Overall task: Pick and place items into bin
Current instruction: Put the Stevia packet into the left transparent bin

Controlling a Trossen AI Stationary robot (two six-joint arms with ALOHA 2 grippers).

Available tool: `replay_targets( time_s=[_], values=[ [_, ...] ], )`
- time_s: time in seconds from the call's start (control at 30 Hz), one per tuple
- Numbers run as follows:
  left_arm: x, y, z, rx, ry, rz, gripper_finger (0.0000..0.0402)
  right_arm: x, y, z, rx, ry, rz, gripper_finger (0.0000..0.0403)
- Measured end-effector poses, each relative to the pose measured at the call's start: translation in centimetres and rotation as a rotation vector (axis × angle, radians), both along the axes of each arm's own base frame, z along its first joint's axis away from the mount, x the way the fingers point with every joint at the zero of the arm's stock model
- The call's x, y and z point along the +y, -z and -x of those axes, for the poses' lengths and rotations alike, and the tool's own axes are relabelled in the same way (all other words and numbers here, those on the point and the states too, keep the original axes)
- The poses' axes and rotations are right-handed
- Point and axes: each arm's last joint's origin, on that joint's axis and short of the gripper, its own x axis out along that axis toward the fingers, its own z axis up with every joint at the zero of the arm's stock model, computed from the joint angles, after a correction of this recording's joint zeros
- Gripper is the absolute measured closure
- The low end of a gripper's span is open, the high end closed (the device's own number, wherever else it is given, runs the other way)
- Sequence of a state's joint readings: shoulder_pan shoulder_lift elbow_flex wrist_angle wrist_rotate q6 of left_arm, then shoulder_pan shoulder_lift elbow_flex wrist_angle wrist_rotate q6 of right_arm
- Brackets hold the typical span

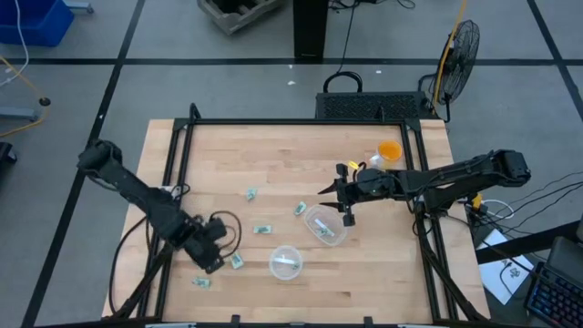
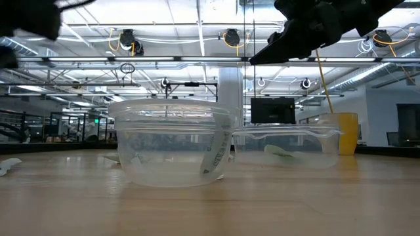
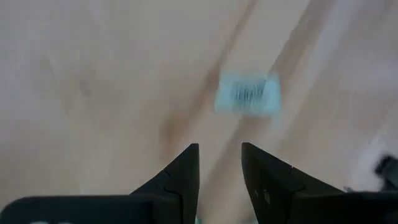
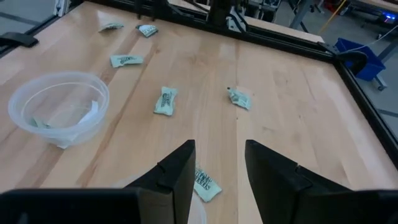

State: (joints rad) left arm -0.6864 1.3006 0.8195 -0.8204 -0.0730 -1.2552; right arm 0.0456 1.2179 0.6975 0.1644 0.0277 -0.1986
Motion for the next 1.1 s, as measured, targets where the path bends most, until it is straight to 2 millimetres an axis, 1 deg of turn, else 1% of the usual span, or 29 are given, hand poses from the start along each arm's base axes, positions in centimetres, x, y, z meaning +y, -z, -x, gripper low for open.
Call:
replay_targets(
  time_s=[0.07,0.13,0.33,0.47,0.6,0.7,0.8,0.9,1.0,1.1],
  values=[
    [-1.2,0.9,0.3,0.062,0.002,0.079,0.0277,0.0,0.0,0.0,0.002,-0.002,0.002,0.0271],
    [-2.1,1.8,0.6,0.136,0.041,0.105,0.0277,0.0,0.0,0.0,0.002,-0.008,0.016,0.0271],
    [-3.7,3.8,1.3,0.296,0.165,0.128,0.0277,0.0,-0.2,-0.1,-0.030,-0.032,0.066,0.0271],
    [-4.4,4.6,2.0,0.330,0.298,0.094,0.0277,0.0,-0.6,-0.3,-0.075,-0.035,0.075,0.0271],
    [-4.3,5.1,2.7,0.365,0.365,0.003,0.0277,0.0,-1.1,-0.4,-0.122,-0.047,0.109,0.0271],
    [-3.9,5.1,3.0,0.388,0.338,-0.048,0.0277,0.0,-1.4,-0.5,-0.158,-0.048,0.116,0.0271],
    [-3.7,5.1,3.2,0.413,0.300,-0.068,0.0277,0.0,-1.6,-0.6,-0.177,-0.049,0.122,0.0271],
    [-3.6,5.1,3.2,0.417,0.299,-0.078,0.0277,0.0,-1.6,-0.6,-0.178,-0.057,0.143,0.0271],
    [-3.6,5.1,3.2,0.404,0.302,-0.093,0.0277,0.0,-1.6,-0.6,-0.178,-0.057,0.144,0.0271],
    [-3.4,5.1,3.0,0.360,0.293,-0.145,0.0277,0.0,-1.6,-0.6,-0.177,-0.057,0.144,0.0271]
  ],
)
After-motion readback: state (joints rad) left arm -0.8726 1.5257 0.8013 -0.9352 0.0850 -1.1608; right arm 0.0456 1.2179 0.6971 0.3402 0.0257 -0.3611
